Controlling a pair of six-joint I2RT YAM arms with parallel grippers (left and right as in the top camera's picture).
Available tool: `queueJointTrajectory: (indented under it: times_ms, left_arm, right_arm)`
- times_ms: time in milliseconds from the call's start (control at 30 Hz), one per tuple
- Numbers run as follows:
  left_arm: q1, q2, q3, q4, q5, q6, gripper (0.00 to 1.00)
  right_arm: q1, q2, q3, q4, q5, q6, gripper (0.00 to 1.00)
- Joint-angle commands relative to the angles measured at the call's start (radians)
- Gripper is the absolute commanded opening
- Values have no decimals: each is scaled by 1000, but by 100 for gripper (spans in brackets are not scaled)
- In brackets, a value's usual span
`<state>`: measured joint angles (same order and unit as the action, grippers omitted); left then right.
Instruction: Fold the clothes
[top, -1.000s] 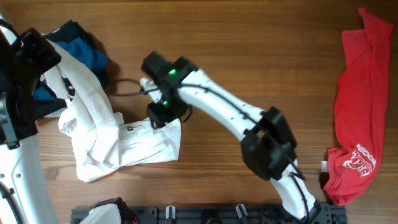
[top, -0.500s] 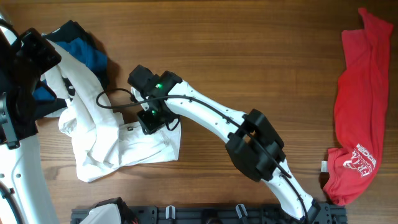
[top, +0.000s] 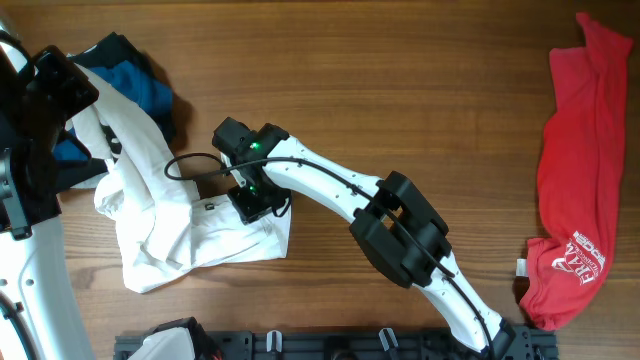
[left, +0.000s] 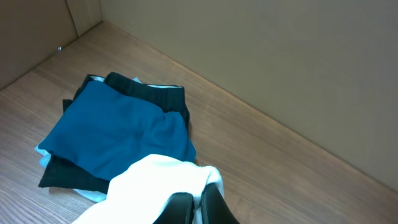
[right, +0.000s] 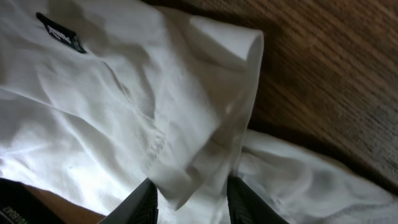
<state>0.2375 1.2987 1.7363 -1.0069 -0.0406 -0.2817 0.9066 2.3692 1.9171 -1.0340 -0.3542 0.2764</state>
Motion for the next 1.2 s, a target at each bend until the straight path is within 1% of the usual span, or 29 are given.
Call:
queueJointTrajectory:
  times_ms: [0,100,433,667,900,1167]
  left_arm:
    - [-4,-18,11,3,-17,16,4]
    - [-4,-18,11,2,-17,16,4]
    - [-4,-18,11,2,-17,16,4]
    - [-4,-18,11,2,-17,16,4]
    - [-4,-18,11,-1,-17,16,4]
    - [-4,-18,11,-1,-17,16,4]
  right_arm:
    - [5,-23,-4,-5,43,39,37]
    - [5,-48,-3,3,73,49,37]
    - [5,-53,0,44,69,42,37]
    - [6,-65,37,24,40,40,37]
    - [7,-119,40,32,40,37,38]
    - [24,-113,38,56,47,26,37]
